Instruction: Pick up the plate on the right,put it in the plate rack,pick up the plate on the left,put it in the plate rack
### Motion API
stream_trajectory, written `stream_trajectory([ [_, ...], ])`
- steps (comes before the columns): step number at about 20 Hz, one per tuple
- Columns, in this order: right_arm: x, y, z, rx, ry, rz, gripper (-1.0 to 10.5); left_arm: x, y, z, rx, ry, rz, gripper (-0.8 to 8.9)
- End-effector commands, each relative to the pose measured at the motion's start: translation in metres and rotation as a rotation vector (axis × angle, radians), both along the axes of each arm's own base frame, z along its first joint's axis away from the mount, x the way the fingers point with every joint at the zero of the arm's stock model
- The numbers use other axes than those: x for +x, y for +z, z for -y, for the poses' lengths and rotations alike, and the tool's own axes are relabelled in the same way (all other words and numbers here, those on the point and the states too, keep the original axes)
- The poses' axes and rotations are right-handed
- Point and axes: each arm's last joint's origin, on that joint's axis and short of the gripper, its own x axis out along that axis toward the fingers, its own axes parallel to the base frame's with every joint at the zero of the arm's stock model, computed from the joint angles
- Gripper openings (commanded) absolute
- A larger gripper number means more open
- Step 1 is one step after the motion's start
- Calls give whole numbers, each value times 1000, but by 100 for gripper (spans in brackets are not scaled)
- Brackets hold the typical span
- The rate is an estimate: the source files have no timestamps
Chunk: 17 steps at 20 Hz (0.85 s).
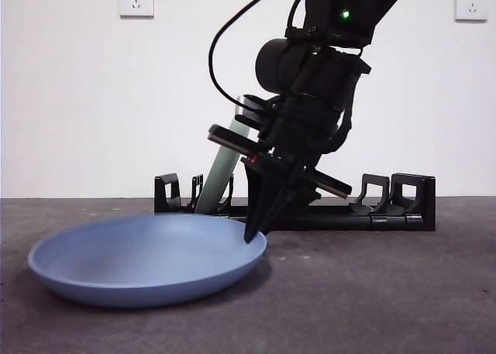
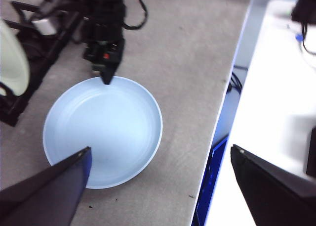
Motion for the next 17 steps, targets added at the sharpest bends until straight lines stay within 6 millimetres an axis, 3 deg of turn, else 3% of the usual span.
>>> stream_trajectory([
  [1, -1, -7, -1, -16, -2, -10, -12, 4, -6, 9, 66, -47, 2, 474],
  [5, -3, 1, 4, -17, -4, -12, -12, 9, -15, 27, 189, -105, -2, 474],
  [8, -11, 32, 16, -8, 13, 24, -12, 10, -22, 44, 277, -192, 33, 474],
  [13, -33, 108, 69, 29, -32, 129, -12, 9, -28, 71, 390, -288, 167, 474],
  [17, -57, 146, 118, 51, -80, 134, -12, 15, -25, 99, 424, -334, 427, 474],
])
